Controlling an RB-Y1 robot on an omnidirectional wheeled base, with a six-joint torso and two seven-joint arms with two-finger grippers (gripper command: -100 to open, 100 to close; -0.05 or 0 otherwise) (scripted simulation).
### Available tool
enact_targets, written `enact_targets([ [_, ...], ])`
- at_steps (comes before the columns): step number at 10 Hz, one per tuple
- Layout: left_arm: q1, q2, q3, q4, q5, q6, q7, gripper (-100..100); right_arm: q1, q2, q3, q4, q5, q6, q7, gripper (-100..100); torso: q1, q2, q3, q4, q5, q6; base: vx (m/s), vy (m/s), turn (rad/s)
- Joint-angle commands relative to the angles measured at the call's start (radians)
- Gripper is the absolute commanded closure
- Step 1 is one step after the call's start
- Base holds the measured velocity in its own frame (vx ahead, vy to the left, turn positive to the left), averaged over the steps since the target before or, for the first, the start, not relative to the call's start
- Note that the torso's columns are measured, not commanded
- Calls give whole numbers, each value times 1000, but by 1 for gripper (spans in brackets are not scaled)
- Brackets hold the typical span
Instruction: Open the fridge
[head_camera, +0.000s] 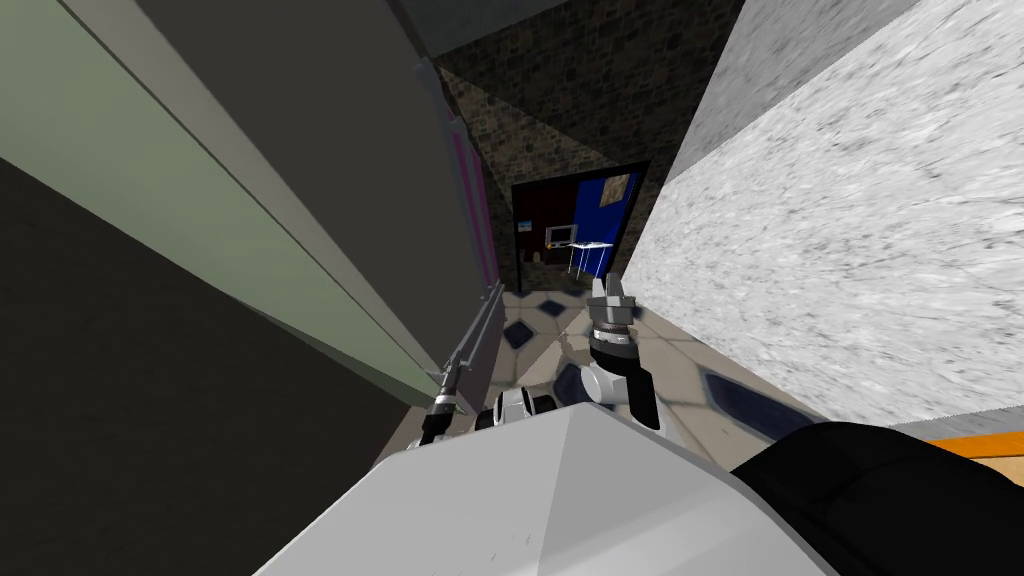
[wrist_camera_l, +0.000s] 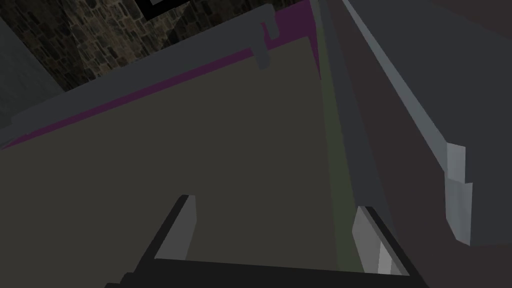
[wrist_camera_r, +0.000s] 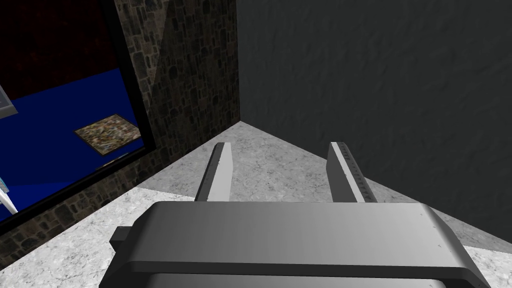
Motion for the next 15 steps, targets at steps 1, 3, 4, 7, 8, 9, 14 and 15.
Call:
enact_targets([
  [1,-1,-5,-6,79,-2,0,-1,-100,0,0,0,0,0,0,0,0,-4,7,2,5,-3,-1,-10,11,-31],
  [3,-13,-15,-10,153,-4,-19,-7,-100,0,0,0,0,0,0,0,0,-9,12,6,4,-3,1,-6,9,-25],
  [4,-13,-15,-10,157,-4,-19,-7,-100,0,0,0,0,0,0,0,0,-8,11,5,1,-2,0,-5,6,-18],
  [7,-19,-20,-12,189,-5,-27,-9,-100,0,0,0,0,0,0,0,0,-4,7,4,-6,3,0,-1,1,-4],
  [8,-19,-20,-12,189,-5,-27,-9,-100,0,0,0,0,0,0,0,0,-5,7,3,-7,4,1,0,0,0],
  [9,-19,-20,-12,189,-5,-27,-9,-100,0,0,0,0,0,0,0,0,-6,6,3,-7,4,2,0,0,0],
  [14,-19,-20,-12,189,-5,-27,-9,-100,0,0,0,0,0,0,0,0,-10,9,5,-2,1,3,0,0,0],
  [15,-24,-26,-14,217,-6,-35,-11,-100,0,0,0,0,0,0,0,0,-9,8,4,-3,2,3,-5,6,-17],
])
